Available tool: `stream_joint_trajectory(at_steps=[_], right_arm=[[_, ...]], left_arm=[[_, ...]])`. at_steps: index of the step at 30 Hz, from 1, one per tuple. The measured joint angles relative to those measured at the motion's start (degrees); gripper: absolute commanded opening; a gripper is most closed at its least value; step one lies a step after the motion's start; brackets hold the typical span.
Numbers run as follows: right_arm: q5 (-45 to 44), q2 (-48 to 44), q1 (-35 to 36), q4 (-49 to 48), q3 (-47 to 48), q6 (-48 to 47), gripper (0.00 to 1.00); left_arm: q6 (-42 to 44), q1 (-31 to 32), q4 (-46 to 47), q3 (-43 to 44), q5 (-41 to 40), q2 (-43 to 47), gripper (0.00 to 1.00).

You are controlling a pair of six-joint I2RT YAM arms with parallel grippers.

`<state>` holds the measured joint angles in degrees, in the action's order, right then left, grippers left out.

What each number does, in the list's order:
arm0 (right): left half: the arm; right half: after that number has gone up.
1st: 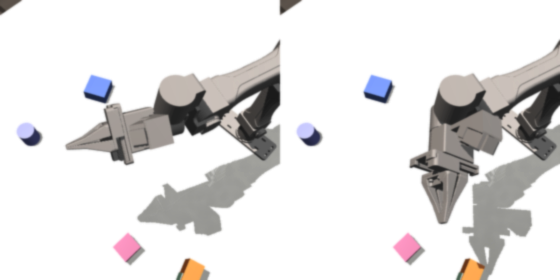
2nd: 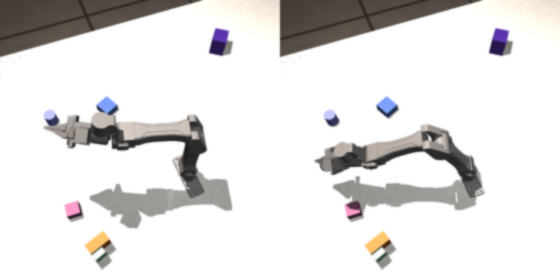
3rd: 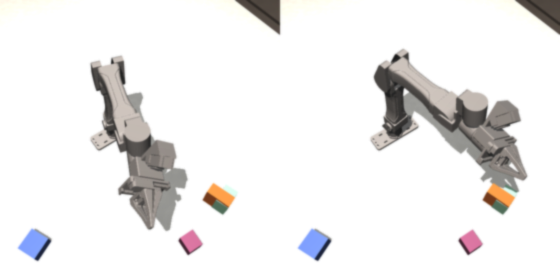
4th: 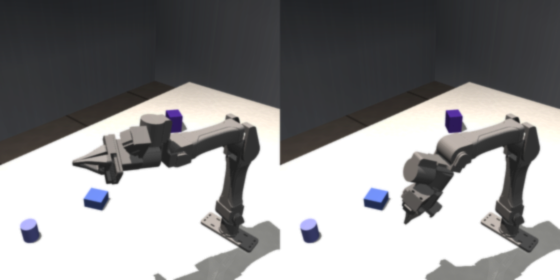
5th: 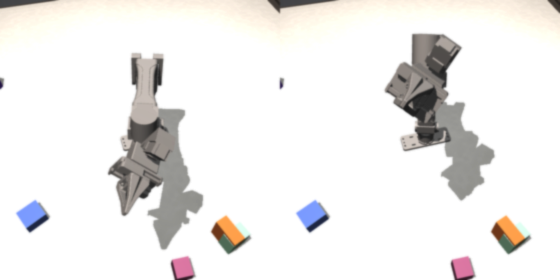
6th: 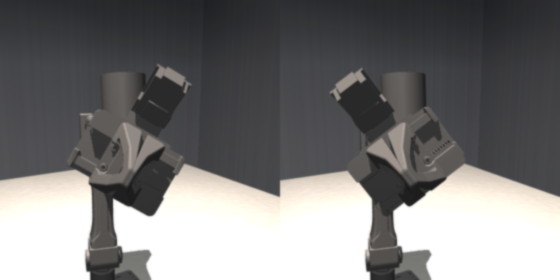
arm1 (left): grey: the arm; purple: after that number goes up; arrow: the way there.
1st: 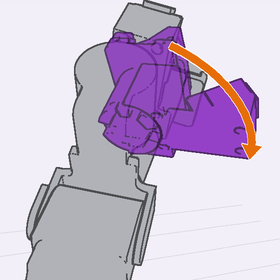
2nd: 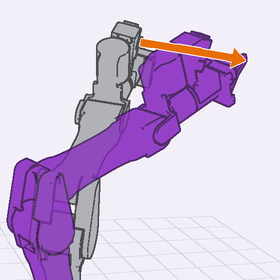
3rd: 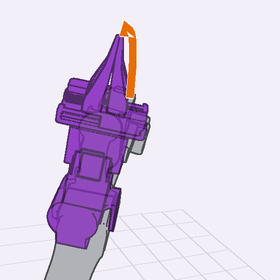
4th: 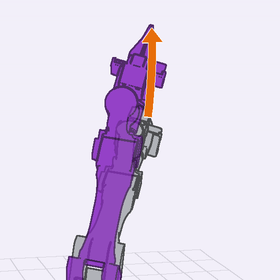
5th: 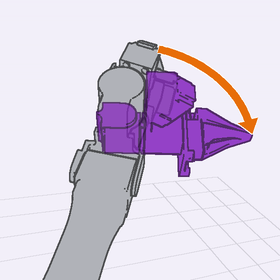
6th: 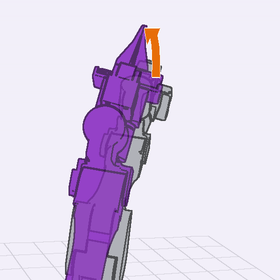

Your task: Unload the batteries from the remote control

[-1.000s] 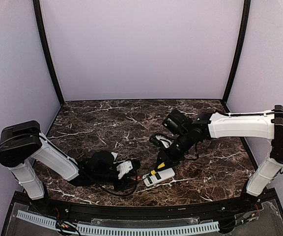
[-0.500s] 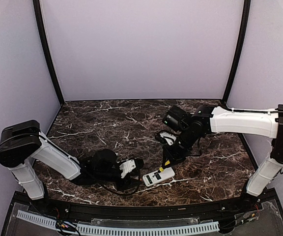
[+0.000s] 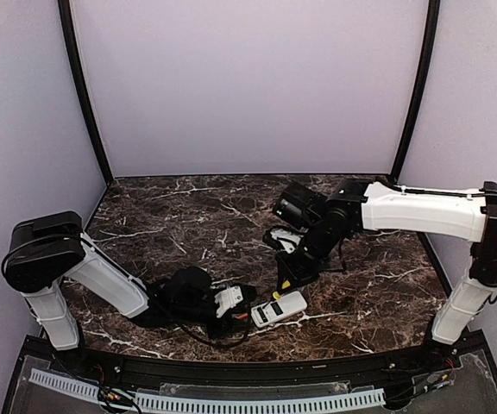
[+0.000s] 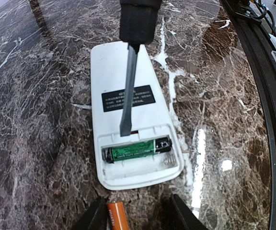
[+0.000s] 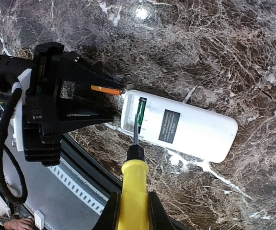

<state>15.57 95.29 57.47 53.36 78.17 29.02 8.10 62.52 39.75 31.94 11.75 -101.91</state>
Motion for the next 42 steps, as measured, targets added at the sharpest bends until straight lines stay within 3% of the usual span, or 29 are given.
stream_joint_trajectory(at_steps=[42], right_arm=[[-8.87,10.47,5.64,10.23,11.96,4.42,0.00]], left_arm=[[-0.46,0.39,5.03,0.96,-0.04,-3.45,0.38]])
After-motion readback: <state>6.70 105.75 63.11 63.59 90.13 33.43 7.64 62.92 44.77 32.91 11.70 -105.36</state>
